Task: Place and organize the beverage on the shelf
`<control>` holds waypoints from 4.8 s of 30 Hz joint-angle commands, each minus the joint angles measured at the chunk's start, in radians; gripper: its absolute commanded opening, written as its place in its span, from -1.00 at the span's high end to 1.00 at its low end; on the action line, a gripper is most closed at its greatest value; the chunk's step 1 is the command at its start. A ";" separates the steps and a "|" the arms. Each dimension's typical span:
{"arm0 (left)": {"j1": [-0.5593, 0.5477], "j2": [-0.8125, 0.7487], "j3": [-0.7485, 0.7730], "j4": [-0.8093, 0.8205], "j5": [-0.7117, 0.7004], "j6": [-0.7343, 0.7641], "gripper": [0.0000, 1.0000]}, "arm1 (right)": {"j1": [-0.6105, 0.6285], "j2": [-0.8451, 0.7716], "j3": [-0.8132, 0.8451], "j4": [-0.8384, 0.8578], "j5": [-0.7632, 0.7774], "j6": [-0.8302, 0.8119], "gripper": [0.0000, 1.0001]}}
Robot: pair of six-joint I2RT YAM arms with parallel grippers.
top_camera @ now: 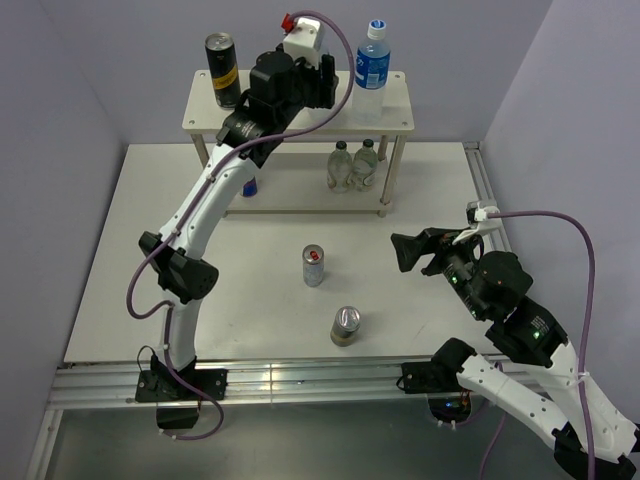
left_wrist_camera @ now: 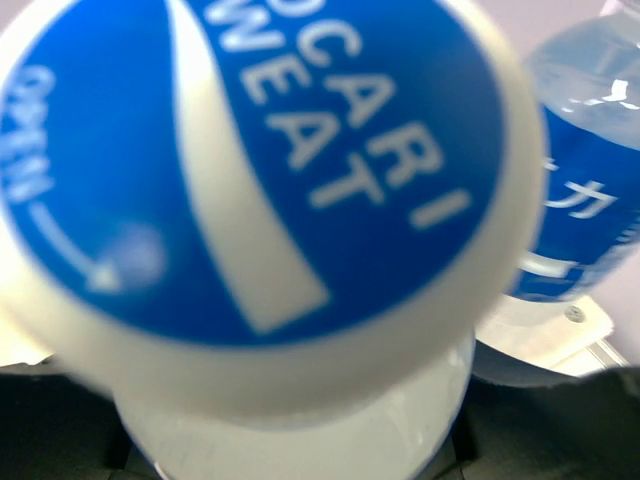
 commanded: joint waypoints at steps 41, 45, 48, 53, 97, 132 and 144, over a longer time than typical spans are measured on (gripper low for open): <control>0.000 -0.231 -0.205 0.175 -0.007 0.035 -0.54 | 0.010 0.013 -0.039 0.067 -0.010 0.017 -0.99; -0.060 -0.340 -0.336 0.198 -0.086 0.080 -0.60 | 0.010 0.025 -0.044 0.075 -0.013 0.018 -0.99; -0.094 -0.434 -0.409 0.200 -0.147 0.084 -0.63 | 0.010 0.034 -0.038 0.072 -0.015 0.018 -0.99; -0.171 -0.668 -0.718 0.155 -0.227 -0.018 -0.88 | 0.010 0.034 -0.039 0.072 -0.009 0.018 -1.00; -0.879 -0.500 -1.863 1.026 -0.514 -0.314 -0.94 | 0.010 0.051 -0.036 0.055 0.037 0.021 -1.00; -0.082 -0.621 -0.586 -0.036 -0.229 -0.020 0.99 | 0.014 -0.003 -0.050 0.080 0.013 0.025 -1.00; 0.115 -0.284 -0.085 -0.173 -0.092 -0.026 0.99 | 0.017 -0.022 -0.059 0.083 -0.003 0.029 -1.00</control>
